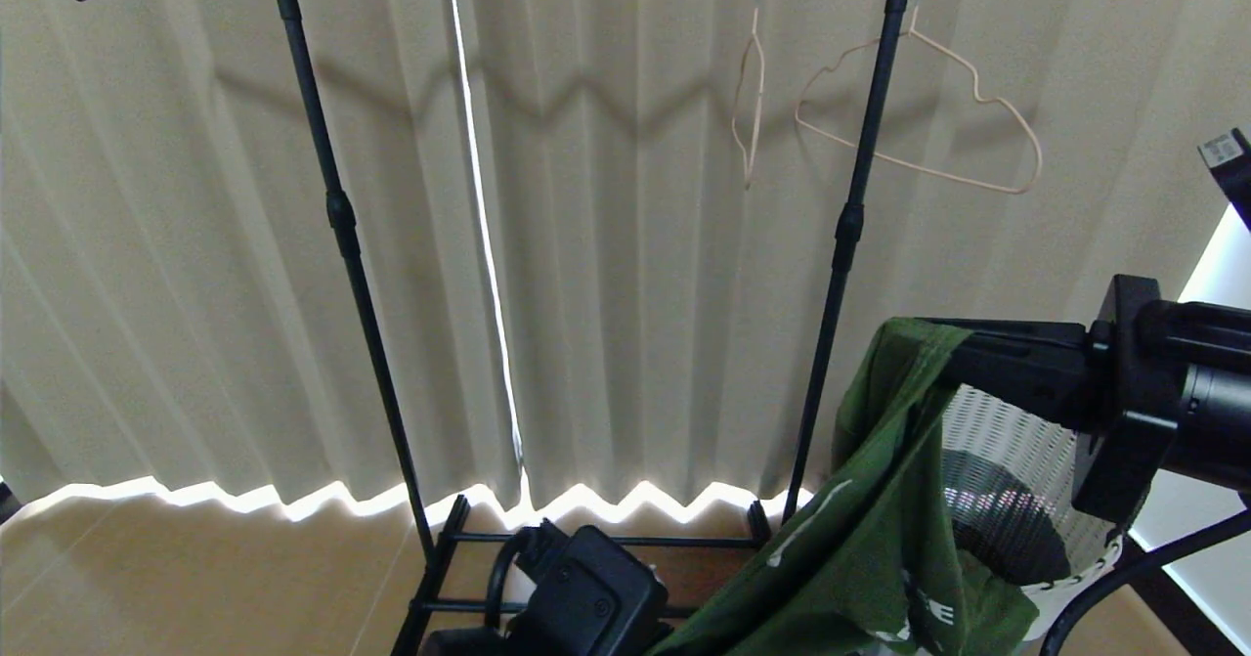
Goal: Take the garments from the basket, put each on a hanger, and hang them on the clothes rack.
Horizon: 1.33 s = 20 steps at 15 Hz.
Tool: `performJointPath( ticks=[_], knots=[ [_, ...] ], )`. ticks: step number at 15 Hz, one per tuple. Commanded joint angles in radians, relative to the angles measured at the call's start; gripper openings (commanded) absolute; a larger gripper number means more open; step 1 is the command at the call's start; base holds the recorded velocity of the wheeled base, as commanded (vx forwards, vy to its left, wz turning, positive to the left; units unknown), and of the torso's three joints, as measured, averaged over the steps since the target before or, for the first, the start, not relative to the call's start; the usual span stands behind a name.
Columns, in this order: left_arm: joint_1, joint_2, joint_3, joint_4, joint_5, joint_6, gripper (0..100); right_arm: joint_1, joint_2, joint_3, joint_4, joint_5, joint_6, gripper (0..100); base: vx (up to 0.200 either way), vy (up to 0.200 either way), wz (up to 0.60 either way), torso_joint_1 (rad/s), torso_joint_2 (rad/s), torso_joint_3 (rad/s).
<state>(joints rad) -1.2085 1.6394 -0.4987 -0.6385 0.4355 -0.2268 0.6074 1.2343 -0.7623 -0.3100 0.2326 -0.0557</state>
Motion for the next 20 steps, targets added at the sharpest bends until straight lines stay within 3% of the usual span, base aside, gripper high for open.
performJointPath(
  ticks=[1, 3, 5, 7, 12, 13, 15, 20],
  knots=[
    [0.017, -0.222, 0.022, 0.036, -0.003, 0.093, 0, 0.0, 0.013, -0.012, -0.001, 0.002, -0.001, 0, 0.0, 0.0, 0.0, 0.0, 0.0, 0.0],
    [0.132, -0.345, -0.129, 0.226, -0.014, 0.169, 0, 0.002, 0.005, -0.026, -0.02, 0.002, 0.001, 0, 0.0, 0.0, 0.0, 0.0, 0.0, 0.0],
    [0.199, -0.409, -0.302, 0.424, -0.078, 0.169, 0, 0.0, -0.001, -0.032, -0.07, 0.001, -0.001, 0, 0.0, 0.0, 0.0, 0.0, 0.0, 0.0],
    [0.27, -0.429, -0.425, 0.517, -0.155, 0.172, 0, -0.012, -0.009, -0.038, -0.092, -0.001, -0.001, 0, 0.0, 0.0, 0.0, 0.0, 0.0, 0.0],
    [0.412, -0.305, -0.607, 0.563, -0.182, 0.198, 0, -0.087, -0.001, -0.041, -0.123, 0.001, -0.003, 0, 0.0, 0.0, 0.0, 0.0, 0.0, 0.0],
    [0.431, -0.266, -0.704, 0.6, -0.182, 0.227, 0, -0.115, 0.005, -0.052, -0.124, 0.002, -0.003, 0, 0.0, 0.0, 0.0, 0.0, 0.0, 0.0],
    [0.46, -0.242, -0.784, 0.665, -0.182, 0.242, 0, -0.124, 0.037, -0.089, -0.124, 0.001, -0.001, 0, 0.0, 0.0, 0.0, 0.0, 0.0, 0.0],
    [0.492, -0.239, -0.738, 0.677, -0.185, 0.241, 0, -0.175, 0.114, -0.152, -0.126, 0.001, 0.002, 0, 0.0, 0.0, 0.0, 0.0, 0.0, 0.0]
  ],
)
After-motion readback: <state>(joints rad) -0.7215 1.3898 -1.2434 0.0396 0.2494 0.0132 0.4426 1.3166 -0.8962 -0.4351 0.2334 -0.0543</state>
